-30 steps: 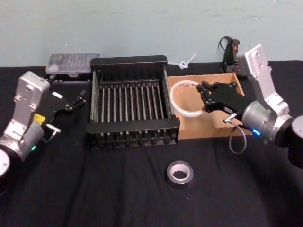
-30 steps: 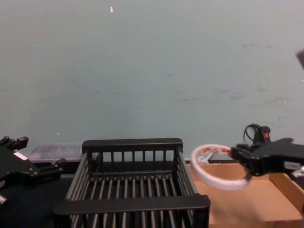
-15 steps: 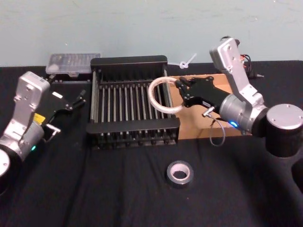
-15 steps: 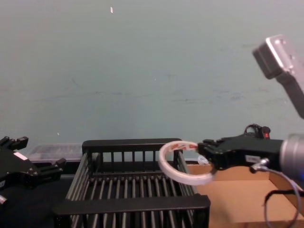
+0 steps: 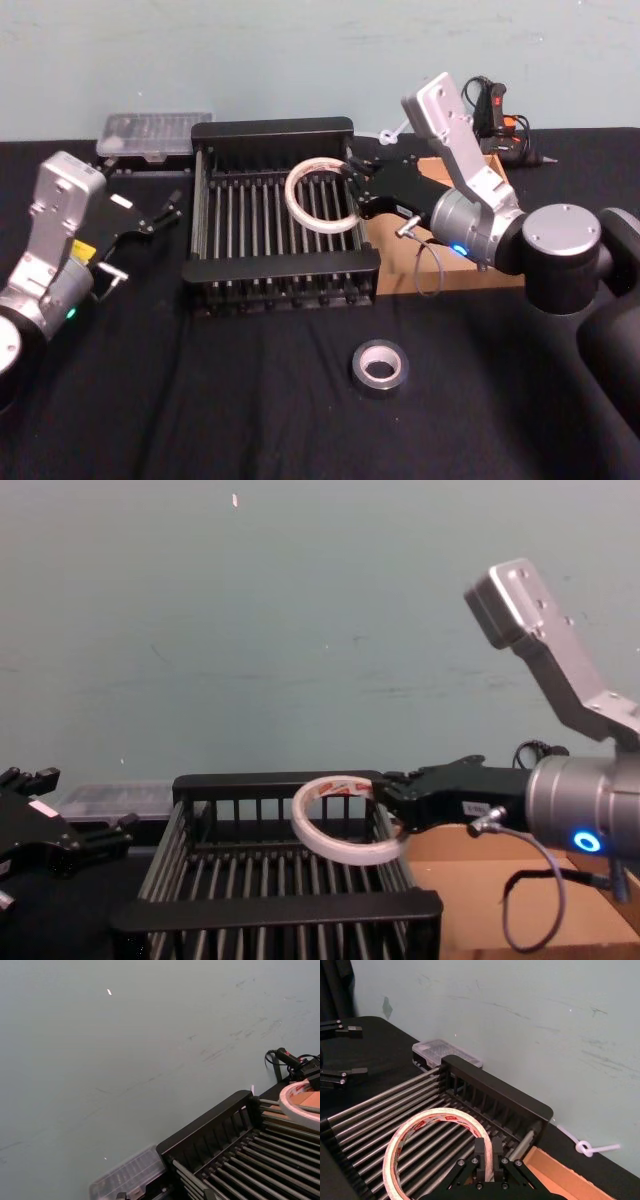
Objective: Pick up the white tape and place it into the black box , Pick up the silver tape and place it into the brown box.
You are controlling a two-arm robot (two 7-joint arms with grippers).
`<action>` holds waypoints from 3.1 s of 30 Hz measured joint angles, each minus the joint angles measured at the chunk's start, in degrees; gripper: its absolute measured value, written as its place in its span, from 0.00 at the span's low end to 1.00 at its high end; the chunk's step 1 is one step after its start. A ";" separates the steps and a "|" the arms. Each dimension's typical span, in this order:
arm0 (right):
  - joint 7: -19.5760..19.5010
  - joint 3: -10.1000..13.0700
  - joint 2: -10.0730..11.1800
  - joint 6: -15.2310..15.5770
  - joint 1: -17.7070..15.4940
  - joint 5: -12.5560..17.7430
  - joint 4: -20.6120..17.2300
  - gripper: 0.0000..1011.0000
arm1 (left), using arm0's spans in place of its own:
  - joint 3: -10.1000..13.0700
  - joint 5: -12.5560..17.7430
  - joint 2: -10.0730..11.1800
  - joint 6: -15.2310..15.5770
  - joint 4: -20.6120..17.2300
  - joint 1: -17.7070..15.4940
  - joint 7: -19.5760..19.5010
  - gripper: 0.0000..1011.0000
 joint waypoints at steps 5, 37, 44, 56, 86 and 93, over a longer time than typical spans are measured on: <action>0.00 -0.30 -0.72 -0.29 0.79 -0.42 1.14 0.09 | 0.00 0.00 0.00 0.00 0.00 0.00 0.00 0.99; -0.07 -0.18 -0.57 -0.21 0.62 -0.32 0.86 0.21 | 0.00 0.00 0.00 0.00 0.00 0.00 0.00 0.99; -0.07 -0.18 -0.53 -0.20 0.59 -0.28 0.82 0.42 | 0.00 0.00 0.00 0.00 0.00 0.00 0.00 0.99; -0.07 -0.18 -0.53 -0.20 0.57 -0.26 0.82 0.82 | 0.00 0.00 0.00 0.00 0.00 0.00 0.00 0.99; 0.80 1.88 4.67 2.63 -4.51 0.14 -9.35 0.99 | 0.00 0.00 0.00 0.00 0.00 0.00 0.00 0.99; 2.30 3.35 8.99 4.62 -8.05 1.43 -15.56 0.99 | 0.00 0.00 0.00 0.00 0.00 0.00 0.00 0.99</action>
